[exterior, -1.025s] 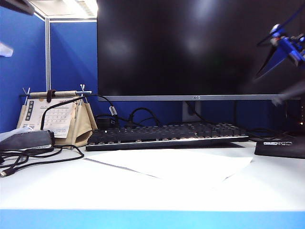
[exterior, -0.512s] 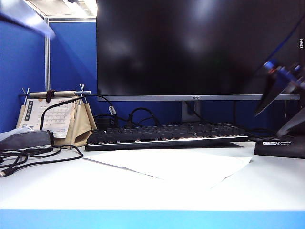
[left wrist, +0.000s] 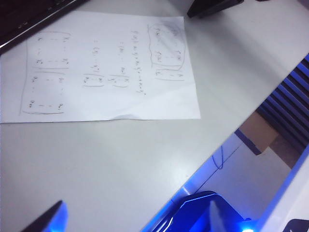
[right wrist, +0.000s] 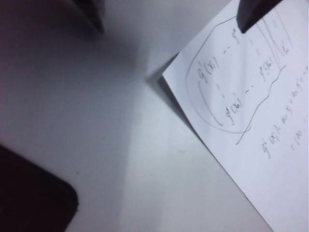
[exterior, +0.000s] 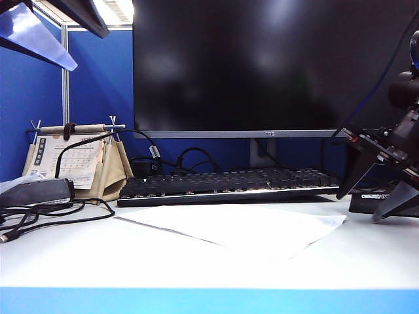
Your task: Put a wrinkled paper upside down.
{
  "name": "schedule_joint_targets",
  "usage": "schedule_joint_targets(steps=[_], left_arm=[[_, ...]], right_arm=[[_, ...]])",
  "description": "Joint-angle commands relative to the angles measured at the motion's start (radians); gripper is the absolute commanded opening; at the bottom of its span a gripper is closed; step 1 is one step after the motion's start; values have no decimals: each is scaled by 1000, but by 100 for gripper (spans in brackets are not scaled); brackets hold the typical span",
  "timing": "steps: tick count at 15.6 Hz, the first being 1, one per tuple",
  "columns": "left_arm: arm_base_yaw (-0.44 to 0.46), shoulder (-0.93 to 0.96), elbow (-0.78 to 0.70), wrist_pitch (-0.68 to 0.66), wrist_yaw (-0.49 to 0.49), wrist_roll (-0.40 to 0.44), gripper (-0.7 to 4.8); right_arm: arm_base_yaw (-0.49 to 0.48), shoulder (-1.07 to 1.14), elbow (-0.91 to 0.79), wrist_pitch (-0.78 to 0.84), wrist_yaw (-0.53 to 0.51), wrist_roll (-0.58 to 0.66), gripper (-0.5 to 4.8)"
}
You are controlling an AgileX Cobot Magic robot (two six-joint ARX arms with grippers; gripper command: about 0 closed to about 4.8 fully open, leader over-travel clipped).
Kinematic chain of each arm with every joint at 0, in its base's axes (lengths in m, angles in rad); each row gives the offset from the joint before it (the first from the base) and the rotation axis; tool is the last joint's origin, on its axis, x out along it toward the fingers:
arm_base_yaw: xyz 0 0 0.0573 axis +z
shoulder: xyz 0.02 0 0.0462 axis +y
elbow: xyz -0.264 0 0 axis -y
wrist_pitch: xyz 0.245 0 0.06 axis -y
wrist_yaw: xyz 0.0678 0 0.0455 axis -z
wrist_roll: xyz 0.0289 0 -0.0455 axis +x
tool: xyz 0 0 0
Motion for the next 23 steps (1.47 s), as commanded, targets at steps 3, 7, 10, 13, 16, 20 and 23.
schedule_joint_targets(steps=[3,7,10,13,16,20,23], left_arm=[[0,-3,5,10,6,0,390],[0,-2,5,11,6,0,390],[0,-2,5,13,6,-1,390],[0,-2,5,30,6,-1,390],[0,-2,5,47,6,-4,390],[0,-2,5,51,6,-5,390],[0,-2,5,51,6,-5,390]], right_arm=[[8,5,6,70,11,-8,345],[18,52,7,85,-13,-2,346],[39,62,7,92,-27,-1,346],[75,62,7,91,-43,0,346],[87,62,7,89,-68,12,345],[87,62,7,108,-68,14,214],[87,62,7,113,-68,14,106]])
